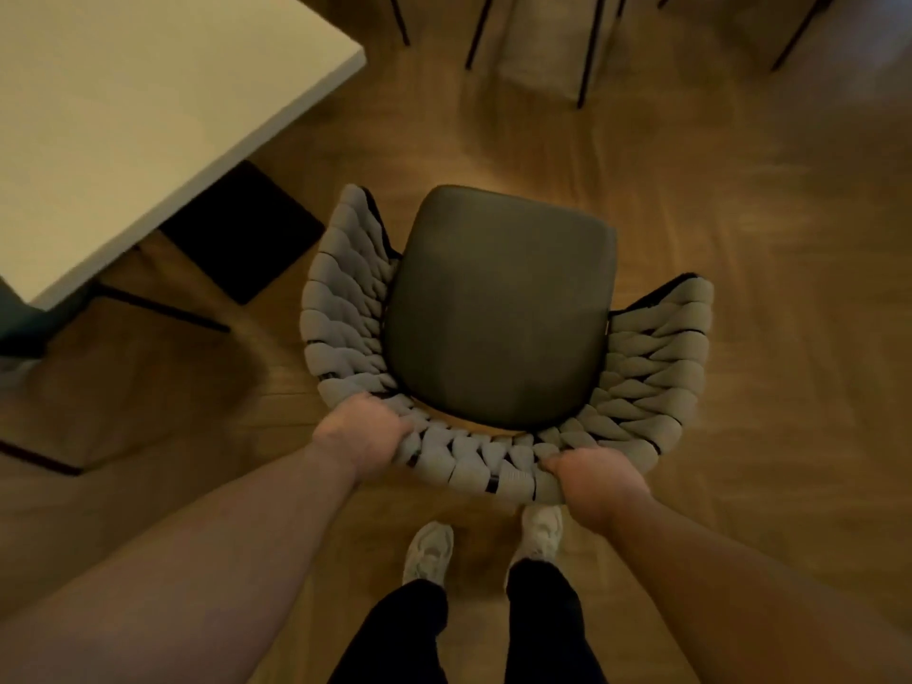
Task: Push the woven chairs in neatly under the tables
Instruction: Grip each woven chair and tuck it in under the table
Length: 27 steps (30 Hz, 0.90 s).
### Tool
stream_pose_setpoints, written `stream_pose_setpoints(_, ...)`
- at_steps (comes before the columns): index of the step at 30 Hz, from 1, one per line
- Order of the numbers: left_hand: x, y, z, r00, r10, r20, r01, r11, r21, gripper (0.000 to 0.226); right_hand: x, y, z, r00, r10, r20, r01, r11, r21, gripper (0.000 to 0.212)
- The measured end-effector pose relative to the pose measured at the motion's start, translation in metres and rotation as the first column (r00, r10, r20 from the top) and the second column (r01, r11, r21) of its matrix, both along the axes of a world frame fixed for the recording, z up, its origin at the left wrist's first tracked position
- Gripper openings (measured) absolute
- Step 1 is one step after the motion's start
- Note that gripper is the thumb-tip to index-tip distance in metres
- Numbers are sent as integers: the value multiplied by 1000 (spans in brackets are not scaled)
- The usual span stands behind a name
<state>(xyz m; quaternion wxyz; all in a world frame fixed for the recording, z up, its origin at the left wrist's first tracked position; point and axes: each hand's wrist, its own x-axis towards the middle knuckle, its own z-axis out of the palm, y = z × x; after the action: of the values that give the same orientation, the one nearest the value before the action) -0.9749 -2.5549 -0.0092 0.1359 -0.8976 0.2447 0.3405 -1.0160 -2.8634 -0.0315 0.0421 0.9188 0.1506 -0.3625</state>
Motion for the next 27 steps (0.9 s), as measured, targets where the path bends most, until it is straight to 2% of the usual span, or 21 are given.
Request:
stream_pose_setpoints(3, 7, -4, -1, 998, 60, 25, -61, 997, 36, 30, 28, -1, -3, 998, 54, -27, -54, 999, 6, 54)
stream_pose_setpoints(12, -9, -20, -2, 956, 293, -6, -292, 954, 73, 34, 97, -18, -4, 930, 358, -85, -359, 933, 0, 57)
stream_pose_setpoints(15, -24, -27, -2, 916, 397, -53, -391, 916, 89, 36, 111, -18, -6, 883, 461, -82, -463, 886, -6, 54)
stream_pose_setpoints(20, -47, -35, 2, 812, 576, -94, -572, 817, 68, 27, 134, -3, -3, 812, 578, -78, -582, 811, -48, 50)
stream_pose_setpoints(27, -75, -49, -1, 687, 717, -117, -719, 695, 33, 29, 163, 23, -5, 670, 743, 3, -736, 664, -130, 40)
